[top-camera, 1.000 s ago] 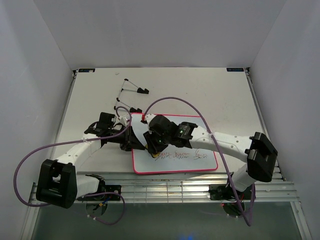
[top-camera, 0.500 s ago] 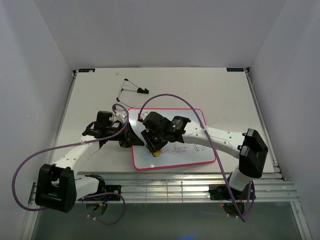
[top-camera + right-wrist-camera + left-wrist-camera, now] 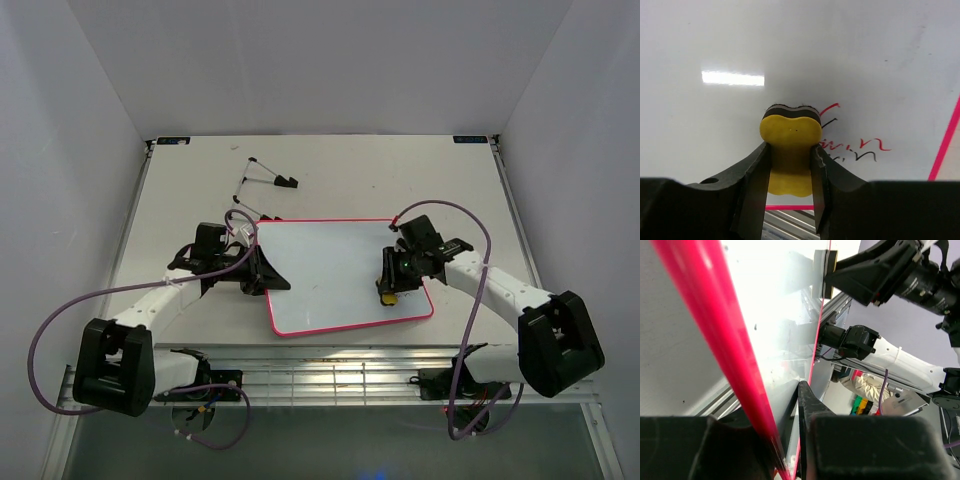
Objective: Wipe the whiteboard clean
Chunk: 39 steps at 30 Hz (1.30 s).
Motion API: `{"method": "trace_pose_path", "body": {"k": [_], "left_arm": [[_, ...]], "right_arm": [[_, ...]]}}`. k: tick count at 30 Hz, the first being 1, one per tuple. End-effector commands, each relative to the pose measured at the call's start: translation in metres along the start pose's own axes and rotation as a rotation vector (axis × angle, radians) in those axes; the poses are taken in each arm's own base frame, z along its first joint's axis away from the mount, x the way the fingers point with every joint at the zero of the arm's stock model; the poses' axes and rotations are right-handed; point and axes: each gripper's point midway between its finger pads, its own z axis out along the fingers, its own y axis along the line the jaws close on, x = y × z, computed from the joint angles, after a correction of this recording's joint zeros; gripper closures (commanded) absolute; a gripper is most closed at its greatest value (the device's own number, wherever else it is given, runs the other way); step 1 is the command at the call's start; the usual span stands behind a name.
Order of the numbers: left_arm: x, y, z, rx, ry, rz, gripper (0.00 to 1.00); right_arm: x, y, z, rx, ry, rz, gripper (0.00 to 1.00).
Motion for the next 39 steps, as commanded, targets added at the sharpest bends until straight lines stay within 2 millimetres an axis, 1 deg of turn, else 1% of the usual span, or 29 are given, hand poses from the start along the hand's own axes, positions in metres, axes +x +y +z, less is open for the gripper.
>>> {"method": "trace_pose_path", "body": {"k": [1, 4, 6, 7, 8, 9, 10, 11, 12, 13, 14, 15, 16, 17, 18, 19, 22, 23, 24, 26, 27, 28, 29, 30, 31, 32, 33, 36, 39], "left_arm": [[-0.028, -0.020, -0.005, 0.041, -0.097, 0.206, 1.00], [-0.024, -0.019, -0.004, 0.060, -0.064, 0.221, 1.00], [-0.021, -0.016, -0.001, 0.069, -0.036, 0.221, 1.00], [-0.021, -0.017, -0.001, 0.076, -0.031, 0.229, 1.00], [-0.019, -0.016, 0.000, 0.083, -0.020, 0.231, 1.00], [-0.019, -0.016, 0.000, 0.086, -0.017, 0.232, 1.00], [-0.019, -0.017, 0.000, 0.092, -0.014, 0.235, 1.00], [-0.018, -0.018, 0.000, 0.098, -0.012, 0.238, 1.00], [-0.019, -0.019, 0.000, 0.102, -0.014, 0.241, 1.00], [-0.019, -0.019, -0.001, 0.103, -0.016, 0.243, 1.00], [-0.018, -0.020, -0.001, 0.106, -0.015, 0.243, 1.00], [-0.017, -0.020, -0.001, 0.108, -0.013, 0.242, 1.00], [-0.017, -0.020, -0.001, 0.110, -0.011, 0.240, 1.00], [-0.017, -0.021, -0.001, 0.113, -0.010, 0.240, 1.00], [-0.016, -0.023, -0.002, 0.117, -0.011, 0.244, 1.00], [-0.016, -0.023, -0.003, 0.118, -0.014, 0.246, 1.00], [-0.016, -0.026, -0.005, 0.118, -0.025, 0.255, 1.00], [-0.016, -0.026, -0.005, 0.118, -0.027, 0.251, 1.00], [-0.016, -0.027, -0.006, 0.117, -0.028, 0.254, 1.00], [-0.017, -0.027, -0.007, 0.109, -0.034, 0.263, 1.00], [-0.016, -0.026, -0.007, 0.101, -0.034, 0.260, 1.00], [-0.017, -0.025, -0.007, 0.093, -0.040, 0.258, 1.00], [-0.018, -0.024, -0.007, 0.084, -0.048, 0.267, 1.00], [-0.018, -0.023, -0.007, 0.081, -0.051, 0.264, 1.00], [-0.018, -0.022, -0.007, 0.078, -0.054, 0.262, 1.00], [-0.020, -0.021, -0.007, 0.071, -0.064, 0.256, 1.00], [-0.021, -0.019, -0.008, 0.067, -0.071, 0.249, 1.00], [-0.026, -0.016, -0.011, 0.074, -0.111, 0.216, 1.00], [-0.029, -0.017, -0.016, 0.093, -0.138, 0.213, 1.00]], "right_arm": [[0.063, -0.057, 0.005, 0.186, 0.242, 0.034, 0.80], [0.048, -0.058, -0.002, 0.215, 0.226, 0.012, 0.81], [0.027, -0.022, -0.006, 0.061, 0.169, -0.023, 0.81], [0.022, 0.006, -0.007, -0.013, 0.151, -0.082, 0.81], [0.010, 0.030, -0.009, -0.080, 0.110, -0.121, 0.81], [-0.006, 0.062, -0.014, -0.163, 0.075, -0.158, 0.81], [-0.003, 0.094, -0.016, -0.224, 0.076, -0.201, 0.81], [-0.010, 0.116, -0.017, -0.267, 0.059, -0.231, 0.81], [-0.009, 0.130, -0.008, -0.279, 0.082, -0.251, 0.81], [-0.017, 0.164, -0.014, -0.330, 0.059, -0.307, 0.81], [-0.016, 0.178, -0.010, -0.340, 0.075, -0.331, 0.81], [-0.013, 0.182, 0.009, -0.307, 0.119, -0.339, 0.81], [-0.020, 0.209, 0.004, -0.333, 0.097, -0.385, 0.81], [-0.019, 0.215, 0.010, -0.320, 0.111, -0.407, 0.81], [-0.013, 0.212, 0.024, -0.282, 0.152, -0.412, 0.81], [-0.013, 0.213, 0.027, -0.274, 0.157, -0.417, 0.81], [-0.013, 0.187, 0.038, -0.201, 0.164, -0.394, 0.81], [0.000, 0.163, 0.044, -0.158, 0.202, -0.369, 0.81], [-0.002, 0.150, 0.039, -0.140, 0.185, -0.350, 0.81], [-0.007, 0.105, 0.037, -0.066, 0.173, -0.258, 0.81], [0.011, 0.077, 0.034, -0.032, 0.201, -0.227, 0.81], [0.007, 0.047, 0.031, 0.007, 0.199, -0.150, 0.81], [0.013, 0.028, 0.029, 0.033, 0.209, -0.111, 0.80], [0.031, 0.004, 0.026, 0.070, 0.236, -0.073, 0.80], [0.031, -0.020, 0.023, 0.100, 0.233, -0.006, 0.81], [0.036, -0.032, 0.021, 0.110, 0.237, 0.027, 0.80], [0.050, -0.044, 0.019, 0.123, 0.259, 0.063, 0.80], [0.059, -0.081, 0.012, 0.165, 0.247, 0.211, 0.81], [0.062, -0.093, 0.007, 0.166, 0.237, 0.290, 0.81]]}}
